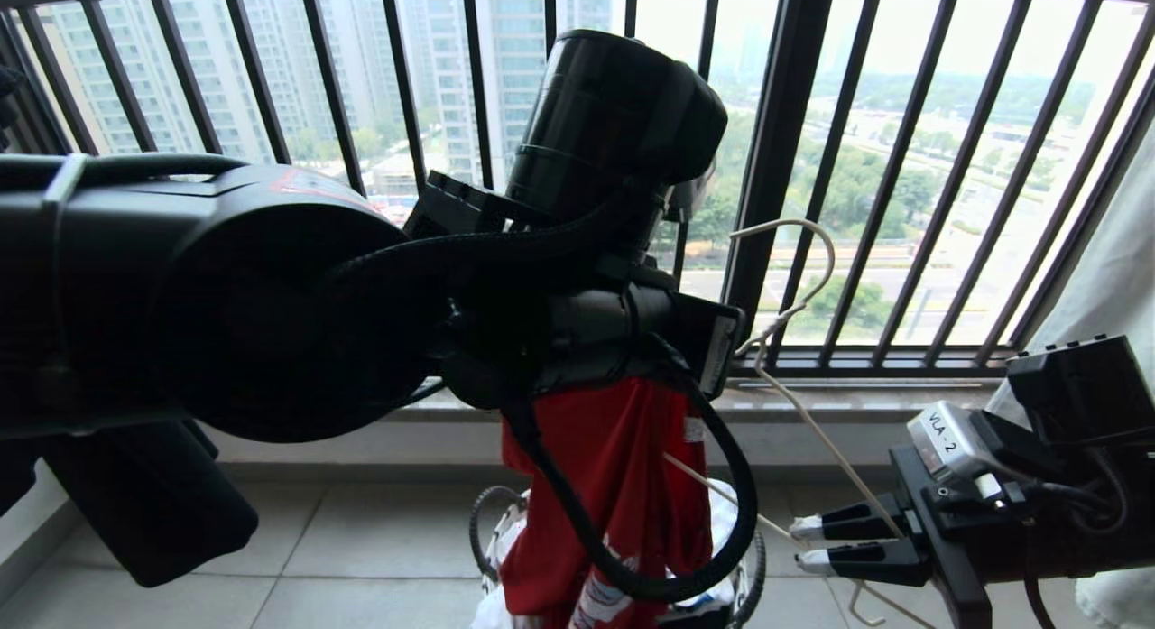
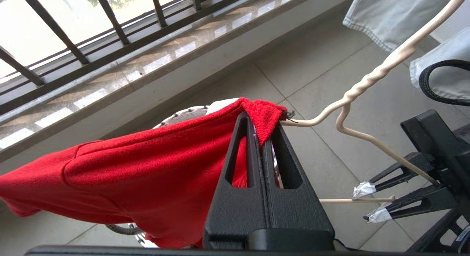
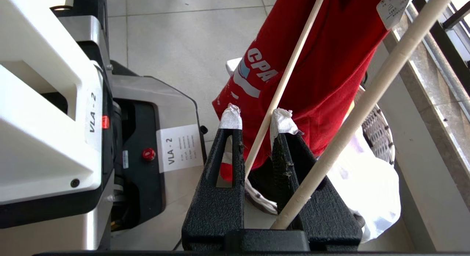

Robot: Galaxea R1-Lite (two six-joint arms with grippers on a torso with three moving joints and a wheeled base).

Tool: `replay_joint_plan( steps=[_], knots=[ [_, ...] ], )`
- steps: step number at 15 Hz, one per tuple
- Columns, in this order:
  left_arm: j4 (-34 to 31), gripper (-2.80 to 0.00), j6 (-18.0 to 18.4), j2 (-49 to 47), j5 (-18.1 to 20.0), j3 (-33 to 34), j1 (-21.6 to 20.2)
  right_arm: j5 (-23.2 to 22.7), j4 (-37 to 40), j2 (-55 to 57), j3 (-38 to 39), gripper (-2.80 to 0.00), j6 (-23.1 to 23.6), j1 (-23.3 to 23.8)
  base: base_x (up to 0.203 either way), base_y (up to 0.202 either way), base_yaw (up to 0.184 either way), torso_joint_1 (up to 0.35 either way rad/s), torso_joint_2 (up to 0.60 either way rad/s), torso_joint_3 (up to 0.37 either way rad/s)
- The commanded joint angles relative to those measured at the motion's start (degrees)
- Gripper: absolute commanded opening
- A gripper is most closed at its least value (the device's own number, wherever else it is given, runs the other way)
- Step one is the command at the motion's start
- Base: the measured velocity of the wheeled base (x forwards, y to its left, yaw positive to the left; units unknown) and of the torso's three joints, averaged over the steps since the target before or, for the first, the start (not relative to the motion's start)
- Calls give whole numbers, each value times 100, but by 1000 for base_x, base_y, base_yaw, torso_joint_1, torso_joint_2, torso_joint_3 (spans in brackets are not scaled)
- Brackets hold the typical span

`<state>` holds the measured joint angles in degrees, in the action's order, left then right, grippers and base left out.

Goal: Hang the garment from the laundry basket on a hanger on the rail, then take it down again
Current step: Hang the clothes on the clothes rack

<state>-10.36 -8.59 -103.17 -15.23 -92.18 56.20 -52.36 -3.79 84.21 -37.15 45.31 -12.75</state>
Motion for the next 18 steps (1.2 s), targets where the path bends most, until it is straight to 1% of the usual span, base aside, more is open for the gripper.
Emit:
replay_joint_plan(
  steps=[1,3,5,7,8,9,10,12,18],
  knots=[
    [-10,-280,50,-7,89,-123,4,-81,1,128,-43,-280,22,1,0,0,0,0,0,0],
    [-32,-280,85,38,327,-184,57,-194,1,131,-64,-280,13,1,0,0,0,0,0,0],
    [-153,-280,107,66,450,-221,174,-213,1,125,-73,-280,13,1,0,0,0,0,0,0],
    [-316,-280,136,-16,585,-429,258,-257,1,113,-73,-280,13,1,0,0,0,0,0,0],
    [-317,-280,133,-73,706,-511,266,-332,9,96,-73,-280,13,5,0,0,0,0,0,0],
    [-318,-280,137,-145,745,-610,275,-372,10,87,-73,-280,4,10,0,0,0,0,0,0],
    [-320,-280,138,-192,749,-702,294,-397,10,75,-64,-280,0,10,0,0,0,0,0,0],
    [-326,-280,210,-288,750,-859,304,-528,1,1,-73,-280,-194,10,0,0,0,0,0,0],
    [-326,-280,235,-292,750,-881,348,-591,1,-54,-73,-280,-216,45,0,0,0,0,0,0]
  ],
)
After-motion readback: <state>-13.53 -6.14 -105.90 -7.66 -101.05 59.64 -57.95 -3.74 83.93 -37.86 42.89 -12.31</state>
